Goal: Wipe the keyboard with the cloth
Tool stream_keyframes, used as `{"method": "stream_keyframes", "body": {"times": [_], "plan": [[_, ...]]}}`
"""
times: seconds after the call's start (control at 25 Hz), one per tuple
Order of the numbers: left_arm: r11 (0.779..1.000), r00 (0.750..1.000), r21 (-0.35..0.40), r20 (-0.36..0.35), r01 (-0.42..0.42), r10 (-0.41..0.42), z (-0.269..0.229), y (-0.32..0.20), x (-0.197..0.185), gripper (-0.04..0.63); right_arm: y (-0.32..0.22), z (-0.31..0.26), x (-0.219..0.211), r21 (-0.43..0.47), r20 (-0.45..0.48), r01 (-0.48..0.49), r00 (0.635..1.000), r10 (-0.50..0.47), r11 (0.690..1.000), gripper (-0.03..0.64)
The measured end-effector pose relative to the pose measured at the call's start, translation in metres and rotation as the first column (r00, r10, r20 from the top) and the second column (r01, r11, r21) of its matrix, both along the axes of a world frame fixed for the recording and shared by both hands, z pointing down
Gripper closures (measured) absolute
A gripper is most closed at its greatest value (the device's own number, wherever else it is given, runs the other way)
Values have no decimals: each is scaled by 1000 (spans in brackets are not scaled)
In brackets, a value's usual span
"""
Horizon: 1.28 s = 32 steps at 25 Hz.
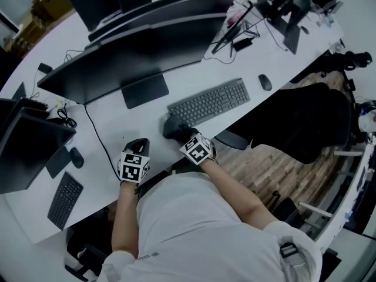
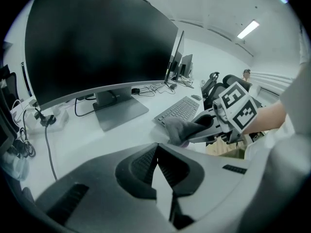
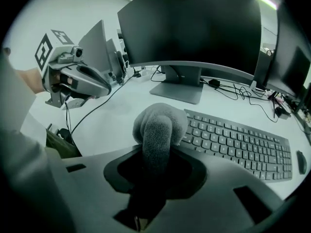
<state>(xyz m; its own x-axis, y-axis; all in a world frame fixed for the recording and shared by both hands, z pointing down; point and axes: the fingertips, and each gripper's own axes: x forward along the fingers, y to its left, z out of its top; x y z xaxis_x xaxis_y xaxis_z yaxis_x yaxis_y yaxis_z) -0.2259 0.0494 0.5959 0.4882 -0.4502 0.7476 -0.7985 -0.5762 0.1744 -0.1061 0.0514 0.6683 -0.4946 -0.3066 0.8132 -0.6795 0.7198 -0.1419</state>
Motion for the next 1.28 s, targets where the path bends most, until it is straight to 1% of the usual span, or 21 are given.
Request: {"method": "stream_keyframes", "body": {"times": [0.12, 0.28, 0.44, 0.52, 0.68, 0.8, 0.96, 1.08, 1.28], "plan": [[999, 1000, 33, -19, 18, -18, -14, -8, -4, 597, -9, -24, -7, 30, 49, -12, 999, 11, 999, 508], [995, 997, 86, -57, 54, -49, -44, -23, -9, 597, -28, -63, -3, 91, 99, -43, 994, 34, 995, 508], [983, 993, 162, -100, 85, -69, -84, -41, -13, 597, -42, -101, 5, 139, 150, -83, 987, 62, 987, 508], [975, 988, 200, -133, 99, -73, -104, -48, -13, 597, -45, -120, 9, 161, 179, -105, 981, 76, 981, 508], [950, 971, 279, -228, 137, -73, -146, -65, -10, 597, -56, -161, 18, 213, 258, -155, 961, 97, 965, 508], [929, 955, 339, -293, 150, -47, -174, -72, -4, 597, -60, -189, 26, 255, 312, -191, 944, 106, 948, 508], [895, 934, 413, -357, 168, -10, -201, -72, -1, 597, -56, -220, 35, 309, 372, -236, 922, 111, 922, 508], [873, 925, 457, -379, 170, 19, -214, -69, 2, 597, -50, -242, 42, 353, 399, -260, 911, 107, 898, 506], [845, 927, 512, -372, 156, 54, -223, -58, 3, 597, -39, -266, 52, 397, 464, -318, 879, 111, 861, 506]]}}
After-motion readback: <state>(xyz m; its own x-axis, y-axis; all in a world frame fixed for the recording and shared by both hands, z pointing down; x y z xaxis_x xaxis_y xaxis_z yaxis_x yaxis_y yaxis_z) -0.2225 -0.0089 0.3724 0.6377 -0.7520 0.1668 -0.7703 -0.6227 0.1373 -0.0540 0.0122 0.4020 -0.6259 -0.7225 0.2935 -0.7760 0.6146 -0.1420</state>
